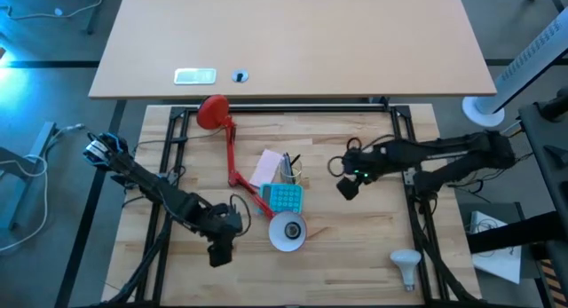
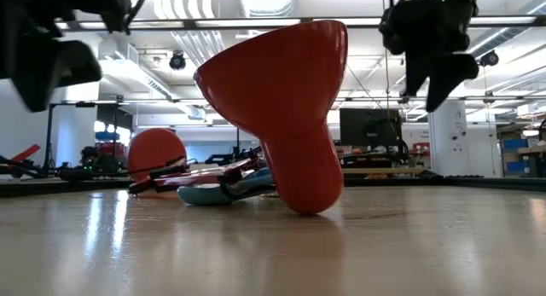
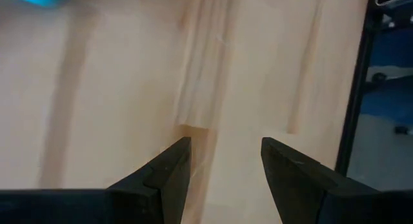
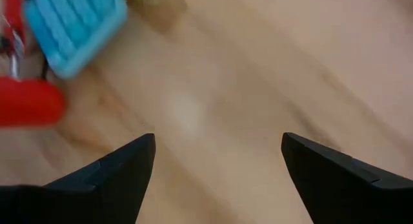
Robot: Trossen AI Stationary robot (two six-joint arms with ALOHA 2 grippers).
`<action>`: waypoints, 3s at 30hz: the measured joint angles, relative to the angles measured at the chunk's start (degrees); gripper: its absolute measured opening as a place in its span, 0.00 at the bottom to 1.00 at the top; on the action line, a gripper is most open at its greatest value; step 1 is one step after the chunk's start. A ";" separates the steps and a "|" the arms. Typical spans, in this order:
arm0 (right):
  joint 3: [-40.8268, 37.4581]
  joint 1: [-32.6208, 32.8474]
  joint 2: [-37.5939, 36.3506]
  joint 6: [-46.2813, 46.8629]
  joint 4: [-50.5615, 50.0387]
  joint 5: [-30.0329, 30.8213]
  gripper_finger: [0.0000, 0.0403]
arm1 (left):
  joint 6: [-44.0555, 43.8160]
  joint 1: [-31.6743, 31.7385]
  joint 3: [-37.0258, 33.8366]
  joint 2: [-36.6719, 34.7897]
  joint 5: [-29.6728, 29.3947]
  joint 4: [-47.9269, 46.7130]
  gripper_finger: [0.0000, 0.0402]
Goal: Screw lightbulb
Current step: Insert the lightbulb into the red desk lamp
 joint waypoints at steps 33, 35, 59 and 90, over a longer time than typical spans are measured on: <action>17.49 49.94 13.82 75.16 -2.40 -16.29 0.82 | 4.47 -10.69 -1.60 1.25 -7.10 6.39 0.76; 17.49 51.88 15.75 76.68 -2.20 -17.26 0.82 | 4.57 -10.62 -1.60 1.25 -8.03 6.46 0.76; 7.96 55.38 28.77 72.78 -1.62 -30.34 0.82 | -0.88 -10.17 -1.60 1.25 -10.64 5.87 0.76; -5.24 33.94 18.20 48.28 0.48 -7.52 0.82 | -1.56 -10.08 -1.60 1.40 -10.62 1.31 0.76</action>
